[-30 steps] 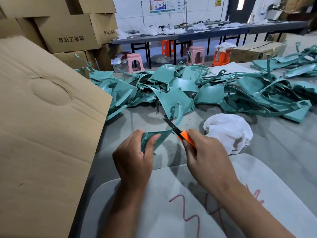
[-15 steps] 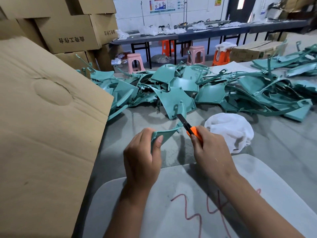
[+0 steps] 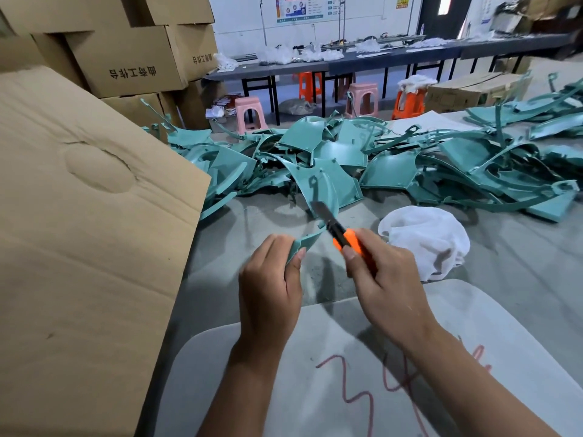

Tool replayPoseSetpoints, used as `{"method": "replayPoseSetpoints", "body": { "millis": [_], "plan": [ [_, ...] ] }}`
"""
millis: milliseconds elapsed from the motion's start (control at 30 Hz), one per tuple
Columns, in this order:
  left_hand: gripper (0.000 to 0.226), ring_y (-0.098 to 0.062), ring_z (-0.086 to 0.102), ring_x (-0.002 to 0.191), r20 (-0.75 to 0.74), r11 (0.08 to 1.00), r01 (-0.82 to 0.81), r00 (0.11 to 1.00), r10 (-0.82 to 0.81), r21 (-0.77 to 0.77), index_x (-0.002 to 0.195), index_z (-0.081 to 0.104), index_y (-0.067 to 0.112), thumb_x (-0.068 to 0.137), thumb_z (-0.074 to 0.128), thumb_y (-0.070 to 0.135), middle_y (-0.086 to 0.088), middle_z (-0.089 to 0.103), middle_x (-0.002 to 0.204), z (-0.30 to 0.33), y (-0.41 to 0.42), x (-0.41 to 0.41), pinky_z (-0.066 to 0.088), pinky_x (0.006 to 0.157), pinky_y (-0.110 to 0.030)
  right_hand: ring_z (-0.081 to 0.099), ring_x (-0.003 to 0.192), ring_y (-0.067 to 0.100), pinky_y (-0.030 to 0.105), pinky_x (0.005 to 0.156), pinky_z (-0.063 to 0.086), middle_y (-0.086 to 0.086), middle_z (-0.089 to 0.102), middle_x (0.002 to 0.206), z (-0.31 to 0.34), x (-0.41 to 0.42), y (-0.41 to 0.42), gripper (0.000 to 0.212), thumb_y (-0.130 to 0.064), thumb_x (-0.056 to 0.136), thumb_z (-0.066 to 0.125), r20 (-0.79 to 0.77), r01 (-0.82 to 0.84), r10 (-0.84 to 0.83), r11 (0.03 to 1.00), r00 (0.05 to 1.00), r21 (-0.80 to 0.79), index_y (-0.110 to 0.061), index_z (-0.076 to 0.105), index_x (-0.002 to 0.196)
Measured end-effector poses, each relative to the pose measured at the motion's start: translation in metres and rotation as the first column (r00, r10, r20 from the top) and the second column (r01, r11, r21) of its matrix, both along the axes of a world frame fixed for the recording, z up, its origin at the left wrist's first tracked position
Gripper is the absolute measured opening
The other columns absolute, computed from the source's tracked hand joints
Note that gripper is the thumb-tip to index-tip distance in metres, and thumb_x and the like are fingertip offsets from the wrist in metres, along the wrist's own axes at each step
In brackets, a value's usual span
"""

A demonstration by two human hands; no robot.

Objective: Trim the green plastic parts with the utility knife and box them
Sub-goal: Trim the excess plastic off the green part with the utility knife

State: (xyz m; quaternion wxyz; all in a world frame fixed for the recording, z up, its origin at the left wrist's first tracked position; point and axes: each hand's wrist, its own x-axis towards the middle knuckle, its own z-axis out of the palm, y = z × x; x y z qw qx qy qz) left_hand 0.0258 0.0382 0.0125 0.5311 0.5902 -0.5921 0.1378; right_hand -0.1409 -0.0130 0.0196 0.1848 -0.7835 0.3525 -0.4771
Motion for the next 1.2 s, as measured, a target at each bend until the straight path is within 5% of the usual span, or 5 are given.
{"method": "replayPoseSetpoints", "body": {
  "millis": [167,267,633,867,1200],
  "plan": [
    [0.020,-0.013,0.041,0.065,0.010,0.999,0.018,1.000,-0.017,-0.026,0.081,0.057,0.005,0.100,0.061,0.008,0.000,0.047,0.073,-0.002,-0.002,-0.003,0.033,0.059,-0.015,0.047,0.059,0.008,0.021,0.053,0.031,-0.010,0.049,0.064,-0.008,0.000,-0.021,0.020,-0.017,0.105,0.054,-0.118,0.260,-0.248,0.960,0.962,0.100,-0.022,0.048,0.087],
    [0.018,-0.007,0.037,0.067,0.016,0.999,0.005,1.000,-0.004,-0.046,0.081,0.057,0.005,0.098,0.064,0.004,0.007,0.043,0.077,-0.003,-0.001,-0.004,0.030,0.063,-0.009,0.047,0.061,0.020,0.038,0.056,0.030,-0.006,0.049,0.066,-0.011,0.003,-0.021,0.020,-0.018,0.105,0.054,-0.177,0.255,-0.233,0.961,0.956,0.110,-0.018,0.048,0.085],
    [0.016,-0.010,0.038,0.068,-0.043,0.991,-0.109,0.993,0.106,-0.073,0.084,0.058,0.005,0.098,0.066,0.005,0.007,0.044,0.078,-0.003,-0.006,0.002,0.030,0.064,-0.010,0.046,0.058,0.014,0.038,0.055,0.036,-0.012,0.046,0.062,-0.007,0.011,0.009,0.019,-0.031,0.105,0.051,-0.200,0.069,-0.058,0.997,0.978,0.047,-0.022,0.052,0.088],
    [0.015,-0.008,0.039,0.068,-0.019,0.996,-0.051,0.999,0.050,-0.075,0.083,0.060,0.004,0.097,0.066,0.003,0.000,0.051,0.075,-0.006,-0.005,-0.001,0.031,0.064,-0.008,0.048,0.059,0.007,0.019,0.052,0.027,-0.012,0.049,0.063,-0.009,0.009,-0.011,0.017,-0.019,0.104,0.054,-0.091,0.275,-0.266,0.955,0.960,0.108,-0.025,0.051,0.089],
    [0.021,-0.012,0.038,0.065,-0.027,0.996,-0.009,1.000,0.007,-0.084,0.079,0.056,0.008,0.097,0.066,0.003,0.003,0.046,0.074,-0.007,-0.006,0.002,0.032,0.058,-0.017,0.046,0.058,0.014,0.036,0.054,0.030,-0.010,0.046,0.063,-0.003,0.006,-0.009,0.018,-0.019,0.104,0.056,-0.137,0.161,-0.155,0.986,0.978,0.031,-0.015,0.051,0.087]
  ]
}}
